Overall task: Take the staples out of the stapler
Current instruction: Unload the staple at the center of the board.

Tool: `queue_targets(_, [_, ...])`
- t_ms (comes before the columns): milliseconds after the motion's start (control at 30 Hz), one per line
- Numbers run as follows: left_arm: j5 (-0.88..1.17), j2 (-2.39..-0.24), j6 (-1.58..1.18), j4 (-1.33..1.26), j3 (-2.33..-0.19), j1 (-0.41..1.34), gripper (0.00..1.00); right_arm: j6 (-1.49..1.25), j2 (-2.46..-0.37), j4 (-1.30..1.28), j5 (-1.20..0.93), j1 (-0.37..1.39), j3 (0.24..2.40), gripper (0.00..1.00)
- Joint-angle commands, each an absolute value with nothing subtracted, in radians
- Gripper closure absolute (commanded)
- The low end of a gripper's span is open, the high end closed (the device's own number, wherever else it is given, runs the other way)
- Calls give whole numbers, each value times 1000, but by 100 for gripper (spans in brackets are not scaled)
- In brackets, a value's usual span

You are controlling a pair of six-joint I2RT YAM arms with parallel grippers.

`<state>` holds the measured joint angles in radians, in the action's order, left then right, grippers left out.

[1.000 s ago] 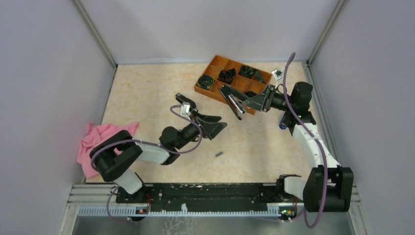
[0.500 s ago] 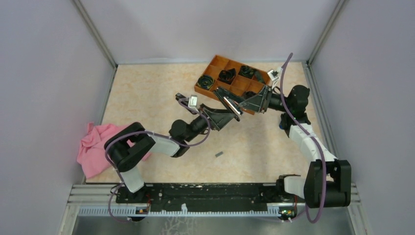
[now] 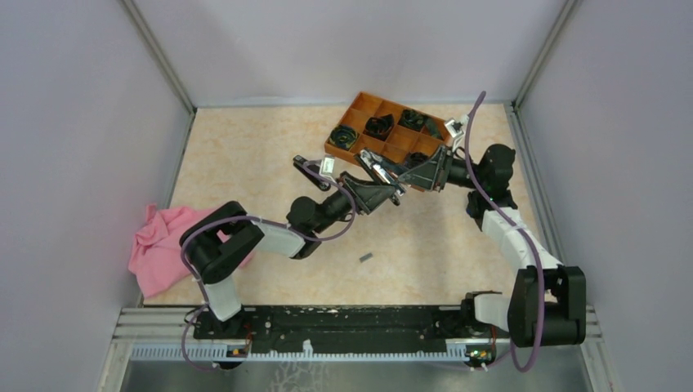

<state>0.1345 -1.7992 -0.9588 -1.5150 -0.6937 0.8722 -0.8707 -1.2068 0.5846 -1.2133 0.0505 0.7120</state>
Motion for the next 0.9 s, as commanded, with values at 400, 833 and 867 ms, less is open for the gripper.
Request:
queue_targets(400, [567, -1752, -694, -1788, -546, 710, 100, 18, -1222, -165, -1238, 57, 885, 100])
queue_targets(833, [817, -1618, -130, -1191, -462, 581, 100, 683, -1317, -515, -1011, 51, 885, 100])
queue_targets(867, [806, -1606, -87, -1132, -469, 580, 100, 698, -1320, -517, -1002, 46, 879, 100])
